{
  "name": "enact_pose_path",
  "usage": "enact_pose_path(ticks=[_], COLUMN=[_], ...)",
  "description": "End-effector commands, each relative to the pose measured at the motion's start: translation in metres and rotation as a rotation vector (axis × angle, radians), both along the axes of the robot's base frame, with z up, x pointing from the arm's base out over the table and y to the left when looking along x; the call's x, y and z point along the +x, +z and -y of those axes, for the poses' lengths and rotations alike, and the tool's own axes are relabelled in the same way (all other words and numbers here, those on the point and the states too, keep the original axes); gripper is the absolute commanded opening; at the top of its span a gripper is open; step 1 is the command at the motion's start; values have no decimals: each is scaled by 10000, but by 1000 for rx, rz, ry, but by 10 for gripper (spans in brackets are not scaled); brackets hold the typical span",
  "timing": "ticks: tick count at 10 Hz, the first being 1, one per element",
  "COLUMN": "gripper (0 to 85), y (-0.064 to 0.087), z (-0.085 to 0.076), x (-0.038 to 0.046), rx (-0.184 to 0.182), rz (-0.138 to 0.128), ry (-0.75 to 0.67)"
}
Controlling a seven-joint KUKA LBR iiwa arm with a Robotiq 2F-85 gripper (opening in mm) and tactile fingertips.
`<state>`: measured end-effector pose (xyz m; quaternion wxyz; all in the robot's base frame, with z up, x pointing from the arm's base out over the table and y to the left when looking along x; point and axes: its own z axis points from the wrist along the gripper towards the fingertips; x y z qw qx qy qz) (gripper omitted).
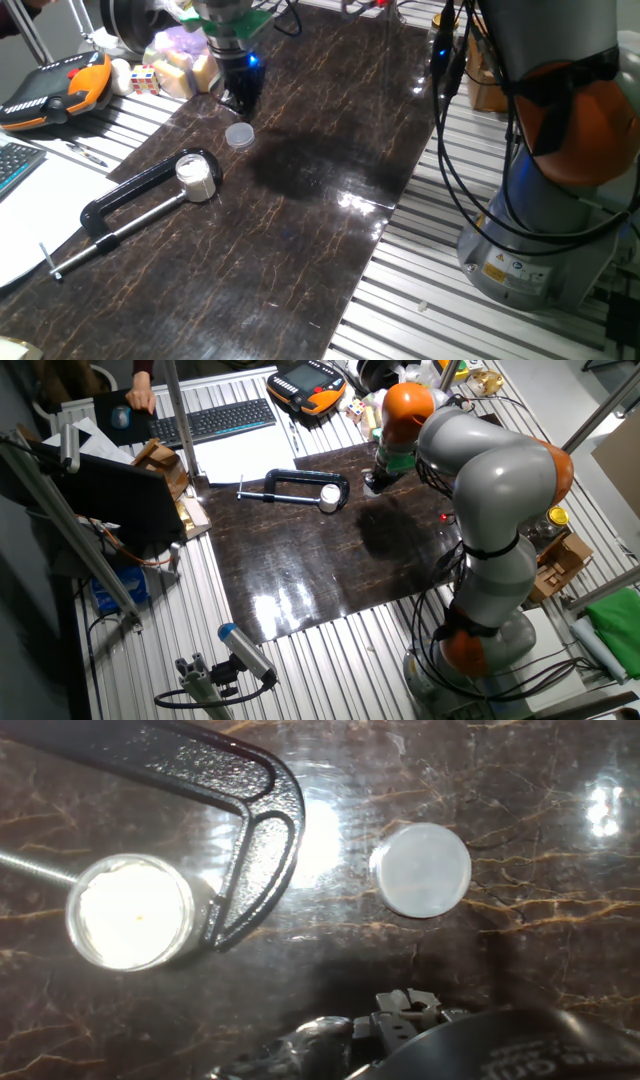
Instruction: Screw the lid onto the jar
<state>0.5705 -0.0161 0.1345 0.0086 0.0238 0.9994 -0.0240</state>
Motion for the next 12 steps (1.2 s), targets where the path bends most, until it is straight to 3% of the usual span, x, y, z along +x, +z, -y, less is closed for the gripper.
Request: enact_pose_path(ticks=[1, 2, 3, 5, 6, 8, 9, 12], gripper=[7, 7, 7, 7, 7, 163, 350, 650], y=[1, 1, -38, -101, -127, -151, -173, -189], z=[-1, -1, 24, 49, 84, 140, 154, 151], x=[0, 0, 60, 144, 195, 235, 255, 283], rx=[-2, -1, 2, 8, 29, 32, 40, 49], rz=[4, 16, 27, 33, 27, 38, 52, 75], ry=[1, 5, 11, 22, 20, 4, -13, -71])
